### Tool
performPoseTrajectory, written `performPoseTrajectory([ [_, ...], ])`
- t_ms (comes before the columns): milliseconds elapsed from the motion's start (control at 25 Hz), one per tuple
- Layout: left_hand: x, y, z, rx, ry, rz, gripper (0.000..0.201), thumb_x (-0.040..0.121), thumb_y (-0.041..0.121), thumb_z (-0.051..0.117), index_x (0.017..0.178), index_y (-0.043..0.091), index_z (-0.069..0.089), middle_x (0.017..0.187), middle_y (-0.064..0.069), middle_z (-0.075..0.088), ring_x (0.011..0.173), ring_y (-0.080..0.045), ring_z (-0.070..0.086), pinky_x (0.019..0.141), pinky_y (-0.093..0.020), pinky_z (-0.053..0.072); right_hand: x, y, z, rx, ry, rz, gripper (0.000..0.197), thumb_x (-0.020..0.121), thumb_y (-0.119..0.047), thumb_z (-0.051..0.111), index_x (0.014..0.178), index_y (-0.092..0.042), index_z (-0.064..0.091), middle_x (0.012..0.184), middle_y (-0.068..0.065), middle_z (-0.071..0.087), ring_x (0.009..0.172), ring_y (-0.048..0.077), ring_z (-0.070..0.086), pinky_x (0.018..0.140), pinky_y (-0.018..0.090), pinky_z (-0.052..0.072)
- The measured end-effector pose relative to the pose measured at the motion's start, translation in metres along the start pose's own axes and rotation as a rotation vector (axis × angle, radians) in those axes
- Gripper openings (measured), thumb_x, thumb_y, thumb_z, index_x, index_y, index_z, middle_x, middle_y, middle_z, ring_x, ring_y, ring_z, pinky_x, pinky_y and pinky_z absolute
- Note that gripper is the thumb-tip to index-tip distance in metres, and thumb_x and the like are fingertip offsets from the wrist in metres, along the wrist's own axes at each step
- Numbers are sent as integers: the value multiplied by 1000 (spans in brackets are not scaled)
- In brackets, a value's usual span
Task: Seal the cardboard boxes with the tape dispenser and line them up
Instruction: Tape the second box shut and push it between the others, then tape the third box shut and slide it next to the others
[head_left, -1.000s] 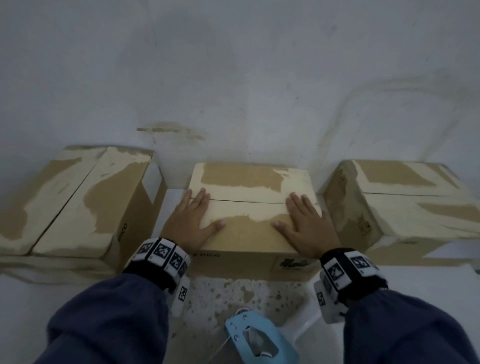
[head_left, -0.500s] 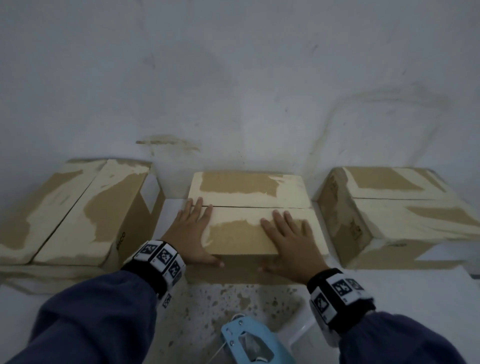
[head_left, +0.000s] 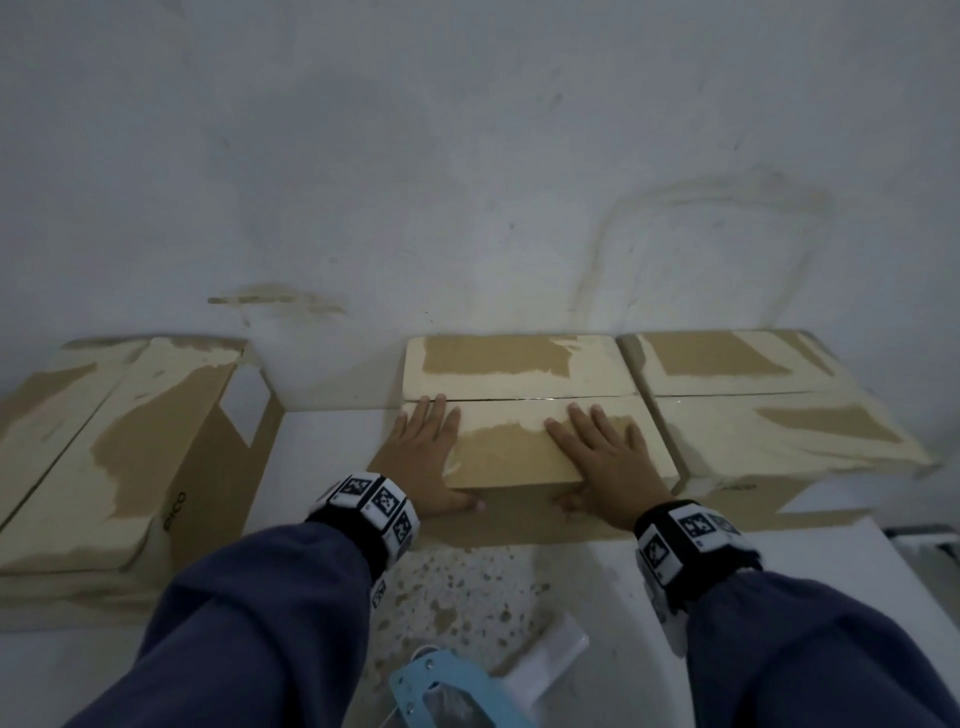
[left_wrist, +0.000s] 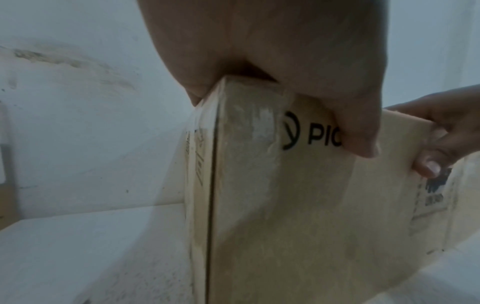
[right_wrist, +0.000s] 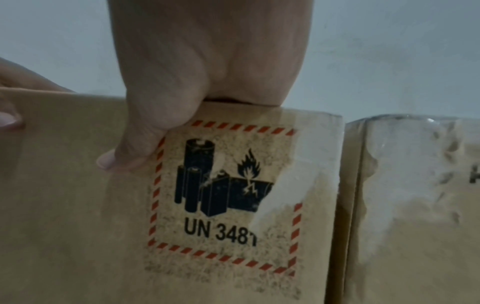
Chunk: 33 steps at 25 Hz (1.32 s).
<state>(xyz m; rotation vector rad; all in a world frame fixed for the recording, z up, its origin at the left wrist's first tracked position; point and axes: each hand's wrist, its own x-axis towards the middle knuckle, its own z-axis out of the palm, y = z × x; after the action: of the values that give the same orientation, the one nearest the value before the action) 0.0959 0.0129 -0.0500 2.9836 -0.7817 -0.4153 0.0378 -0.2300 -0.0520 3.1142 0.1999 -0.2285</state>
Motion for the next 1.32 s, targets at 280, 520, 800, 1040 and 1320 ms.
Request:
performPoseTrajectory([
  [280, -8, 8, -6, -36, -40, -69, 117, 70, 74, 55, 150, 18, -9, 158, -4, -18, 147, -23, -14, 119, -42, -2, -1, -4, -3, -4, -7, 18, 98, 78, -56, 61, 149, -31, 0, 161, 4, -4, 147, 29, -2, 114, 57, 9],
  [520, -46, -12, -16, -103, -51, -94, 91, 83, 57, 56, 151, 22, 7, 161, -2, -1, 148, -23, -2, 119, -48, 2, -6, -72, -26, -18, 9, -92, 79, 85, -41, 55, 148, -18, 13, 160, 8, -5, 147, 30, -7, 113, 59, 10],
  [800, -135, -123, -35, -110, 88, -260, 100, 76, 60, 63, 151, 26, 7, 160, 0, -3, 148, -20, -3, 118, -49, 2, 21, -226, -46, 36, 28, -371, 64, 91, -46, 47, 146, -19, 26, 161, 4, 1, 148, 25, -4, 115, 54, 6],
  [1040, -215, -251, -16, 40, -28, -376, 127, 59, 74, 65, 149, 31, -13, 156, -5, -25, 144, -27, -23, 115, -59, -7, 42, -366, -35, 138, -62, -503, 78, 86, -54, 52, 149, -27, 14, 161, 1, -1, 147, 26, 0, 115, 54, 8],
  [1320, -221, -292, 13, 266, -18, -203, 91, 82, 64, 49, 147, 40, -10, 159, -6, -15, 145, -32, 8, 112, -47, 21, 47, -383, -17, 59, -34, -477, 61, 96, -41, 40, 150, -29, 12, 161, 2, 1, 147, 26, 5, 115, 49, 14],
])
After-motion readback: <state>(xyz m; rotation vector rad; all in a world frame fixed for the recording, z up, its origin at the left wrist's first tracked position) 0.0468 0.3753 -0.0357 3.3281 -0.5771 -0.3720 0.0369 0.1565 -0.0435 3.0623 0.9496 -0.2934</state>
